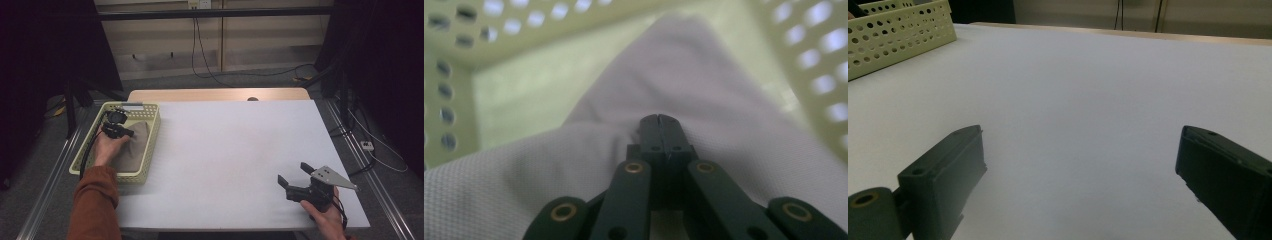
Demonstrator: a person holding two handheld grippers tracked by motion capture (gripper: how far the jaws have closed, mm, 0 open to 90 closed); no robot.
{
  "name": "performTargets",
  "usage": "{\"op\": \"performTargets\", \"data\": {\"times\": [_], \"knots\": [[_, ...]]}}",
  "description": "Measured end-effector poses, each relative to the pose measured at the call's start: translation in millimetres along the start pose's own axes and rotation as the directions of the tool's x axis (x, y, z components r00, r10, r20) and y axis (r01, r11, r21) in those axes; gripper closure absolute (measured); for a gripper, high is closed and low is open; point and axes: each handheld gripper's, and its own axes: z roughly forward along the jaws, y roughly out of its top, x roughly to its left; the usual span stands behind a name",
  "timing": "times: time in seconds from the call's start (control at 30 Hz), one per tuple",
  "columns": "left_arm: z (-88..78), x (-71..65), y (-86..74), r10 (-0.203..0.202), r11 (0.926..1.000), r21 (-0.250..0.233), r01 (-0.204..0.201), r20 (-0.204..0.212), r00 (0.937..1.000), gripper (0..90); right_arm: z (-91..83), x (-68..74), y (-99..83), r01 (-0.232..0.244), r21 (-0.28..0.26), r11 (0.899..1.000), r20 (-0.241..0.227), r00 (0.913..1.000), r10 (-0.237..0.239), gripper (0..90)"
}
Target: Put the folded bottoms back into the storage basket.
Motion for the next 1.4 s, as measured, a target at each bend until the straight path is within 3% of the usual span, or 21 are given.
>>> {"op": "performTargets", "data": {"times": [0.07,0.1,0.17,0.2,0.3,0.43,0.5,0.6,0.67,0.73,0.8,0.87,0.93,1.0,1.07,1.2,1.4], "knots": [[-0.2,3.4,-1.4,-0.021,0.9997,0.013,0.021,-0.021,0.9996,90.0,0.7,-0.6,-0.2,0.001,0.001,1.000,0.001,1.0000,-0.001,5.3],[0.6,4.1,-1.2,-0.011,0.9997,0.023,0.012,-0.037,0.9992,90.0,1.2,-0.5,-0.3,-0.002,0.001,1.000,0.001,1.0000,0.002,5.3],[3.2,3.7,0.1,0.008,0.9997,0.025,-0.007,-0.016,0.9998,90.0,1.7,-0.5,-0.3,0.002,0.005,1.000,0.002,1.0000,-0.002,5.3],[5.2,2.8,0.8,0.027,0.9994,0.019,-0.027,-0.001,0.9996,90.0,1.8,0.0,-0.2,0.004,0.005,1.000,0.002,1.0000,-0.004,5.2],[7.4,-4.7,5.5,0.086,0.9957,0.035,-0.086,-0.014,0.9962,90.0,2.2,1.3,-0.3,0.010,0.010,1.000,-0.001,0.9999,-0.010,5.2],[10.3,-12.3,8.2,0.126,0.9921,-0.003,-0.126,0.055,0.9906,90.0,2.6,0.5,-0.6,0.008,0.011,1.000,0.000,1.0000,-0.008,5.2],[12.2,-18.2,9.0,0.151,0.9884,-0.028,-0.149,0.086,0.9848,90.0,2.7,0.0,-0.6,0.003,0.011,1.000,0.001,1.0000,-0.003,5.2],[10.8,-21.5,10.1,0.186,0.9821,-0.042,-0.183,0.060,0.9807,90.0,3.0,0.2,-0.8,0.007,0.013,1.000,0.000,1.0000,-0.007,5.2],[6.2,-17.9,9.2,0.148,0.9872,-0.068,-0.144,0.052,0.9876,90.0,2.7,0.4,-0.7,0.009,0.013,1.000,-0.002,1.0000,-0.008,5.2],[-2.0,-11.0,7.6,0.105,0.9903,-0.093,-0.103,0.011,0.9945,90.0,2.8,0.2,-0.8,0.001,0.011,1.000,0.003,1.0000,-0.001,5.1],[-8.9,-3.5,5.0,0.071,0.9892,-0.127,-0.072,-0.011,0.9974,90.0,2.3,-0.5,-0.9,0.004,0.012,1.000,0.002,1.0000,-0.004,5.1],[-11.9,6.3,0.6,0.038,0.9940,-0.102,-0.040,-0.018,0.9991,90.0,2.0,-0.7,-0.9,0.006,0.011,1.000,0.003,1.0000,-0.006,5.1],[-8.0,13.2,-5.7,0.031,0.9990,-0.033,-0.032,-0.030,0.9991,90.0,2.0,-0.4,-0.8,0.005,0.011,1.000,0.002,1.0000,-0.005,5.1],[-2.9,18.4,-13.1,0.022,0.9997,0.006,-0.022,-0.053,0.9984,90.0,2.3,0.0,-0.8,0.007,0.012,1.000,0.001,1.0000,-0.007,5.1],[-1.6,22.2,-18.2,0.017,0.9997,-0.017,-0.017,-0.044,0.9989,90.0,2.7,0.3,-0.9,0.003,0.012,1.000,0.003,1.0000,-0.003,5.1],[0.5,23.6,-15.6,0.018,0.9998,0.000,-0.018,-0.050,0.9986,90.0,3.1,0.2,-1.2,0.005,0.016,1.000,0.005,1.0000,-0.005,5.1],[7.2,25.8,-12.4,-0.014,0.9986,-0.051,0.011,-0.046,0.9989,90.0,3.3,0.5,-1.3,0.006,0.016,1.000,0.003,1.0000,-0.006,5.2]]}}
